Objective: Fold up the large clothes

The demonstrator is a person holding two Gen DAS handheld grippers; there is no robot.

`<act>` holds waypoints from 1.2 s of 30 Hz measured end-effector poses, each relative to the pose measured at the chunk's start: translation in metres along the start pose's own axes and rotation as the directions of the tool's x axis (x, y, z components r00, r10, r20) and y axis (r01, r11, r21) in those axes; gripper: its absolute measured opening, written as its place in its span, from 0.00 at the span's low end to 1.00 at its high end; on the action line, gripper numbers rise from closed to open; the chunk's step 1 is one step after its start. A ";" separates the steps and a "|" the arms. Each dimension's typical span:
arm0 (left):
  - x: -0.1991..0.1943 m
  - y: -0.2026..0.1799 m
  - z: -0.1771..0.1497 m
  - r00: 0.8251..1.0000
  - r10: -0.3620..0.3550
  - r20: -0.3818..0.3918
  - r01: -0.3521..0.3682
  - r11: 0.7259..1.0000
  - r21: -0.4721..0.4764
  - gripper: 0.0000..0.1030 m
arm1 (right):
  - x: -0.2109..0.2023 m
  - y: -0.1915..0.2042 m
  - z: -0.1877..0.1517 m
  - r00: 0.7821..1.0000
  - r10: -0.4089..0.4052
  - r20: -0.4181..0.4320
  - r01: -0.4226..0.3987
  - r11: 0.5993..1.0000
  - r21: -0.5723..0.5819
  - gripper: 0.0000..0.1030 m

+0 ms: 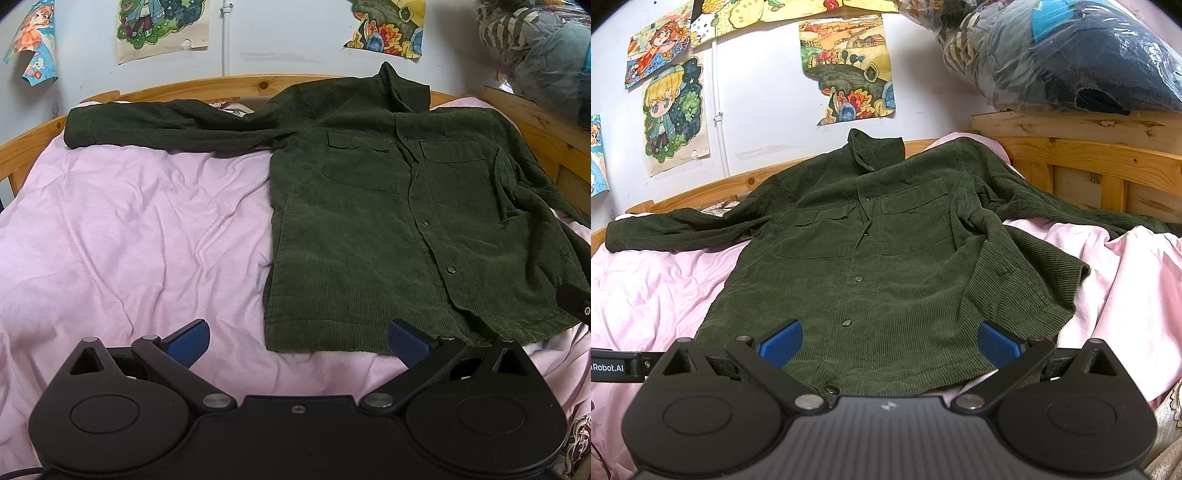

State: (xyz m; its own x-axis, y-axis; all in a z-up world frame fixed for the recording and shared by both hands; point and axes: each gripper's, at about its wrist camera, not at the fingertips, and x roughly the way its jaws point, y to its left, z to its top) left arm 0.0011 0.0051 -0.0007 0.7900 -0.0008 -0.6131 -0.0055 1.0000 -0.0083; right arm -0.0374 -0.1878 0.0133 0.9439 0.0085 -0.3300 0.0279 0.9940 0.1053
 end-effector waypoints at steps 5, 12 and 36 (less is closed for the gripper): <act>0.000 0.000 0.000 1.000 0.001 0.000 -0.001 1.000 0.000 0.99 | 0.000 0.000 0.000 1.000 0.000 0.000 0.000 1.000 0.000 1.00; 0.000 0.000 0.000 1.000 0.000 -0.001 0.000 1.000 -0.001 0.99 | 0.000 0.000 0.001 1.000 0.001 0.000 -0.001 1.000 0.000 1.00; 0.016 -0.019 0.018 0.998 0.014 -0.062 -0.005 0.992 0.128 0.99 | -0.010 -0.055 0.042 0.978 -0.164 0.128 0.140 0.974 0.179 1.00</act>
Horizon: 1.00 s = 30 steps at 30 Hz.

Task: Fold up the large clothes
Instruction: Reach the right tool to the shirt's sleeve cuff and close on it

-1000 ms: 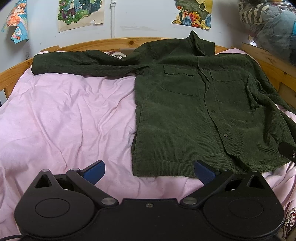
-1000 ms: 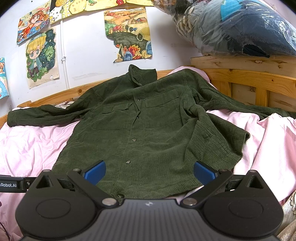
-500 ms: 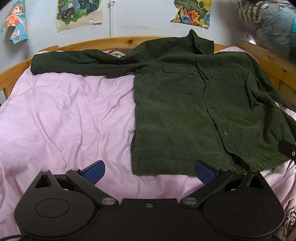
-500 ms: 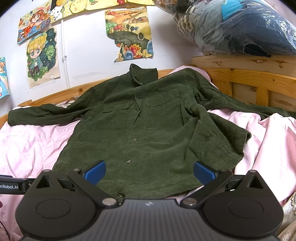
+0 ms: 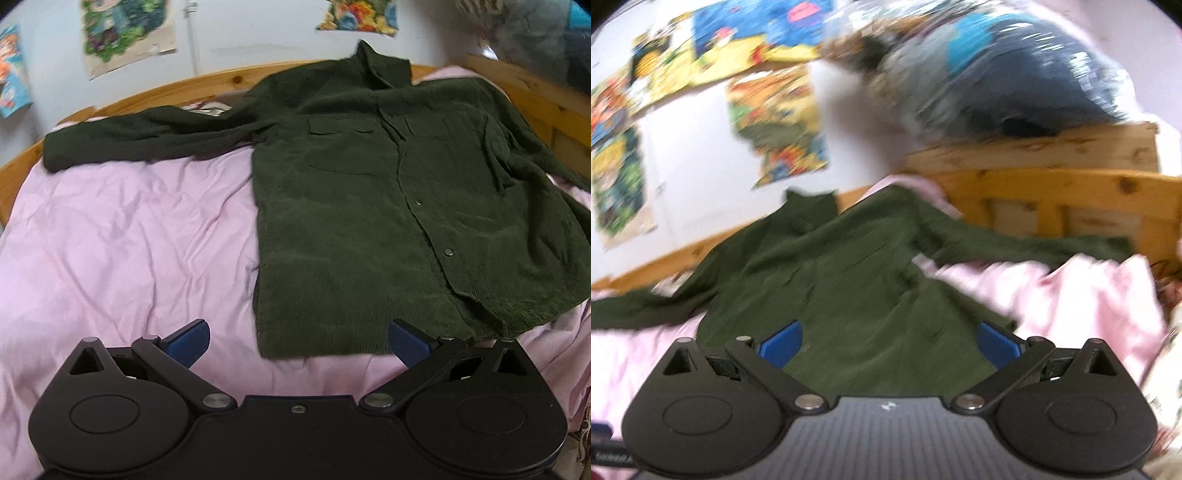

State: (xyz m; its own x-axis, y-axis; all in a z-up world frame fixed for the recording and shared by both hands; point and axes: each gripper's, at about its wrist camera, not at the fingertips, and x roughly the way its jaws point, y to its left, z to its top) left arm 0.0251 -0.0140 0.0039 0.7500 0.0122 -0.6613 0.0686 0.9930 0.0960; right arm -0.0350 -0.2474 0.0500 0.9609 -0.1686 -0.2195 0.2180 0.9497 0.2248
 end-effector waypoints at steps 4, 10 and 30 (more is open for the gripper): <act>0.015 -0.007 0.029 0.999 -0.023 -0.032 0.025 0.998 0.059 0.99 | 0.018 -0.039 0.023 0.993 -0.116 0.035 0.116 0.993 0.023 1.00; 0.040 -0.021 0.070 0.999 -0.046 -0.026 0.049 0.994 0.099 0.99 | 0.059 -0.106 0.052 0.949 -0.307 0.071 0.301 0.950 0.086 0.98; 0.089 0.010 0.069 0.997 -0.018 -0.076 0.030 0.987 0.161 0.99 | 0.210 -0.185 0.041 0.796 -0.594 -0.111 0.591 0.804 -0.062 0.62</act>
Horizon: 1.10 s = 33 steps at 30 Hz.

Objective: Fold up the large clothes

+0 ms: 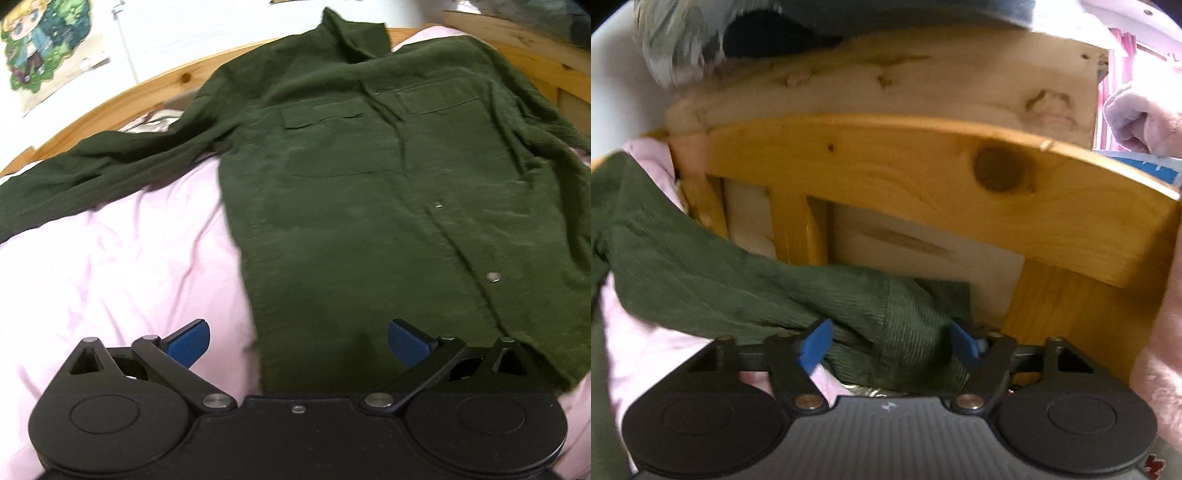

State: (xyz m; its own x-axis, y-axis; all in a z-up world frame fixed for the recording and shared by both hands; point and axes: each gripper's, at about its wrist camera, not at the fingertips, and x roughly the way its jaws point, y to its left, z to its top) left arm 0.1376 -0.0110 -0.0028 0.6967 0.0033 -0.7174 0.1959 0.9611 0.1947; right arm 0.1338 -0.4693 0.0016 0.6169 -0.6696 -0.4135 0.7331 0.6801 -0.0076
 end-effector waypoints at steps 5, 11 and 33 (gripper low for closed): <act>0.002 0.008 -0.004 1.000 0.024 -0.018 -0.025 1.000 -0.007 0.99 | 0.005 -0.005 -0.005 0.999 0.031 0.008 -0.031 0.999 0.017 0.22; -0.002 0.005 -0.006 1.000 0.003 0.004 -0.003 1.000 -0.016 0.99 | -0.021 -0.010 -0.006 0.993 0.072 0.095 -0.071 0.997 -0.021 0.15; 0.004 0.018 0.001 0.999 -0.003 0.044 0.006 0.998 -0.065 0.99 | -0.262 0.228 0.073 0.447 0.818 0.361 -0.444 0.554 -0.705 0.13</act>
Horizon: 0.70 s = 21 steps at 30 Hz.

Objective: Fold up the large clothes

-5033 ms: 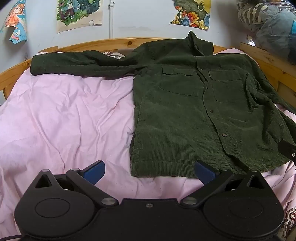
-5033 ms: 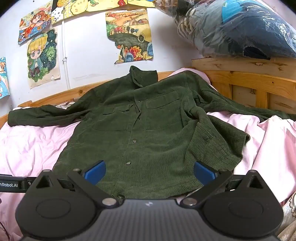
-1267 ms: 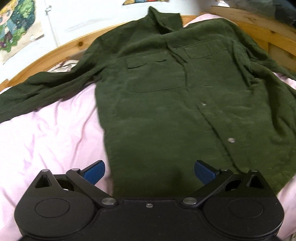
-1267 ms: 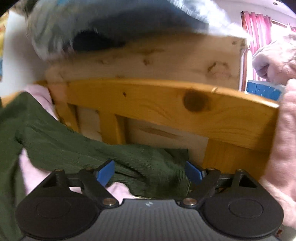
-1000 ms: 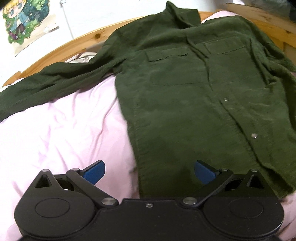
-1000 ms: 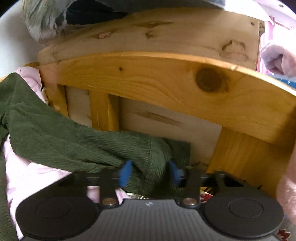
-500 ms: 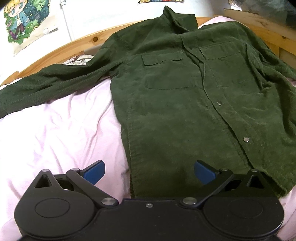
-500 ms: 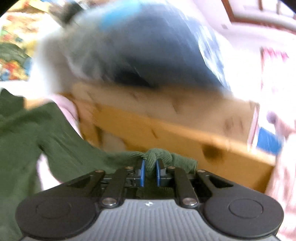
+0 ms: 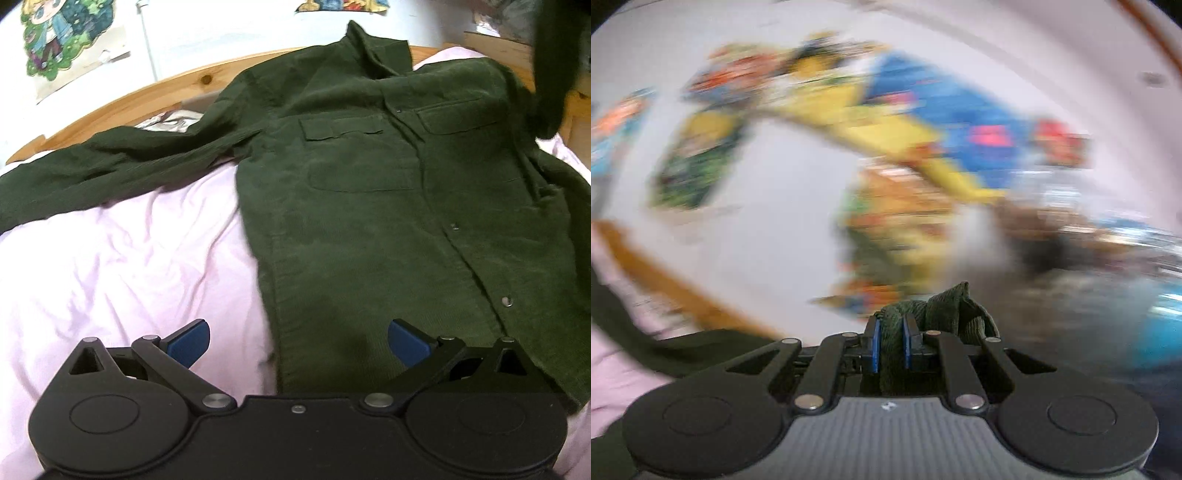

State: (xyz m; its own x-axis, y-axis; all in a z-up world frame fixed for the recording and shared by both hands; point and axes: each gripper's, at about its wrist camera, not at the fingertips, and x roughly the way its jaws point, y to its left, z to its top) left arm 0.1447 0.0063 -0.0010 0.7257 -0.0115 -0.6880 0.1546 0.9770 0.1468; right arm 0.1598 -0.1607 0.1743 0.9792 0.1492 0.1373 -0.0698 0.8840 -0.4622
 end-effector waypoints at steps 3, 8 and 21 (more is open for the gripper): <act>-0.001 0.007 -0.005 1.000 0.023 -0.012 -0.023 1.000 0.004 0.99 | 0.027 0.056 -0.013 0.982 0.175 -0.075 -0.180 0.982 -0.065 0.15; -0.002 0.021 -0.013 0.998 0.064 -0.029 -0.064 0.998 0.010 0.99 | 0.038 0.102 -0.049 0.903 0.396 -0.165 -0.409 0.911 -0.057 0.61; 0.001 0.048 0.011 0.993 -0.070 0.090 0.075 0.996 -0.054 0.99 | 0.066 -0.043 -0.136 0.944 0.169 -0.282 -0.158 0.985 0.062 0.98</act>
State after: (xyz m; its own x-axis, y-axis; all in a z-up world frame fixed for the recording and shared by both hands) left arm 0.1596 0.0513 0.0132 0.7703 -0.0992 -0.6299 0.1727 0.9834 0.0564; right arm 0.2538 -0.2491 0.0839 0.9666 0.1654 -0.1956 -0.2353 0.8752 -0.4227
